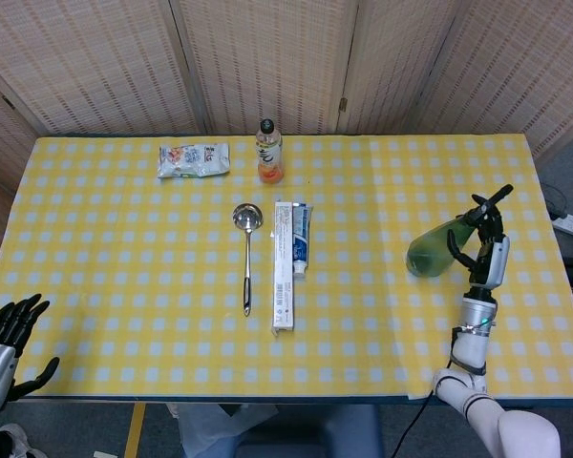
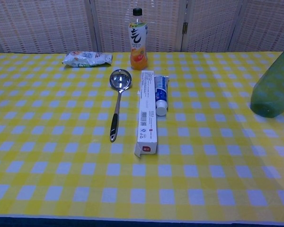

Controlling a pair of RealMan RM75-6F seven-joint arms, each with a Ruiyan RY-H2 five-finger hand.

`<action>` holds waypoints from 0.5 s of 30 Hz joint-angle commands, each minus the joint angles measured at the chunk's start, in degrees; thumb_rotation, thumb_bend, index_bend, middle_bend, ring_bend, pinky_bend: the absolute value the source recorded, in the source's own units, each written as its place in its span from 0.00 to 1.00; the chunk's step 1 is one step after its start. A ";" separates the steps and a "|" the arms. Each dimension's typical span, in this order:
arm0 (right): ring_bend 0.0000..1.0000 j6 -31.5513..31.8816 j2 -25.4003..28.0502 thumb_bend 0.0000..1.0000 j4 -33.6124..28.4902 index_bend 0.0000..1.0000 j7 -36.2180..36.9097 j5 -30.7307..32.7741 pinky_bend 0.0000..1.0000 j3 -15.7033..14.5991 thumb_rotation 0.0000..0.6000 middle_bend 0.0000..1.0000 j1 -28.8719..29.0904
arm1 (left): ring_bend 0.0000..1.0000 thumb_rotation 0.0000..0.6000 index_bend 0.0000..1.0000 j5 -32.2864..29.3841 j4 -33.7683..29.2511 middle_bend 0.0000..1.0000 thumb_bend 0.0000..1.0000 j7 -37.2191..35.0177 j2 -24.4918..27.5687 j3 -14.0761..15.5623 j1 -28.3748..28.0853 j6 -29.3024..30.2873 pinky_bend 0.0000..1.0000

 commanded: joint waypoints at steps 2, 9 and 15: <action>0.36 0.53 0.64 0.33 -0.50 0.19 0.07 -0.16 0.30 -0.13 1.00 0.19 -0.65 | 0.07 1.00 0.02 0.02 0.02 0.06 0.39 0.04 -0.04 0.00 -0.05 -0.09 0.00; 0.33 1.45 2.71 0.33 -1.81 0.16 -0.60 -0.34 0.26 -0.53 1.00 0.18 -2.81 | 0.07 1.00 0.02 -0.03 -0.01 0.06 0.39 0.06 -0.01 -0.07 0.03 0.05 0.00; 0.32 0.47 4.05 0.33 -2.84 0.15 -0.93 -0.69 0.25 -1.49 1.00 0.16 -4.57 | 0.07 1.00 0.02 0.09 -0.06 0.06 0.39 0.17 -0.01 -0.07 0.09 0.22 0.00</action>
